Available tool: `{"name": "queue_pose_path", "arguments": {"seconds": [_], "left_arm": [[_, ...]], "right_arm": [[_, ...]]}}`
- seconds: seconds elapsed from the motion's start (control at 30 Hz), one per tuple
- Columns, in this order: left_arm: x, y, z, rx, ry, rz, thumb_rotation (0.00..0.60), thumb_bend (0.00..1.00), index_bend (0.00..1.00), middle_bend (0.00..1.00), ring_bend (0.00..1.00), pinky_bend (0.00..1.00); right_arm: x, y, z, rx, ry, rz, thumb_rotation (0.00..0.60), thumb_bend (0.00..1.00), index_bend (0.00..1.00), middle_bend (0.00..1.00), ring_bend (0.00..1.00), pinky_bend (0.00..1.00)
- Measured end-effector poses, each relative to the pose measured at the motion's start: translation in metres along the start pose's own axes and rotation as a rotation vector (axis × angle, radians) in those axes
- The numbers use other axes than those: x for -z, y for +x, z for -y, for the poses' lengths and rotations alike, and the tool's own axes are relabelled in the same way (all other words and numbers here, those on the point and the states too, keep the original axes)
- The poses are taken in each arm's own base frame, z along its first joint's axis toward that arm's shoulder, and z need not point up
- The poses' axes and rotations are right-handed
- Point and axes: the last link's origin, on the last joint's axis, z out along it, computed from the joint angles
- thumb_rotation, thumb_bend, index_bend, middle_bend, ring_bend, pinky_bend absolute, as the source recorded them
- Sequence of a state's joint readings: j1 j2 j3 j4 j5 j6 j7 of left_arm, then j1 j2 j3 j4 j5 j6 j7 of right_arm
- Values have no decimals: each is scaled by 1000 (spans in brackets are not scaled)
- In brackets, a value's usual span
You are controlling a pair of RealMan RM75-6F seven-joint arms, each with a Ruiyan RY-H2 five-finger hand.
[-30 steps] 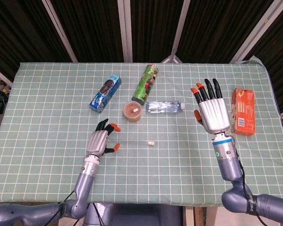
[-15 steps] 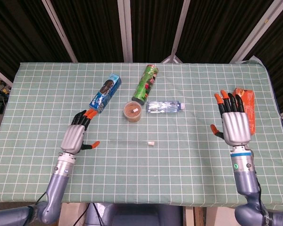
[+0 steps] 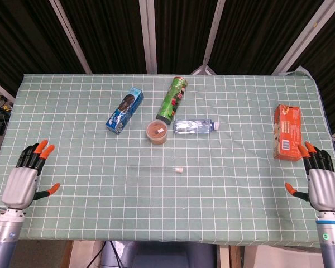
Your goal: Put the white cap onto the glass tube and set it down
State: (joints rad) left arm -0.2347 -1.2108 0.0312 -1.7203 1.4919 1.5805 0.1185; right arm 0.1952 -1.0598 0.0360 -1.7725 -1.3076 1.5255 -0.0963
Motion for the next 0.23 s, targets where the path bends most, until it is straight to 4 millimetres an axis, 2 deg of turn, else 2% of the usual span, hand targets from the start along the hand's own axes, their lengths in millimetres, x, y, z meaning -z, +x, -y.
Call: {"name": "queue_pose_path", "arguments": {"seconds": [0.17,0.23], "left_arm": [[39,14,27,-26,39,-22,600,126,39,0,0,0],[48,17,36,-45,50,-19,600,126,35,0,0,0]], "right_arm": [[23,2,-23,30,17,-47,600,214,0,0,0,0],[32,-1,-31,43,19,-47,600,214,0,0,0,0]]}}
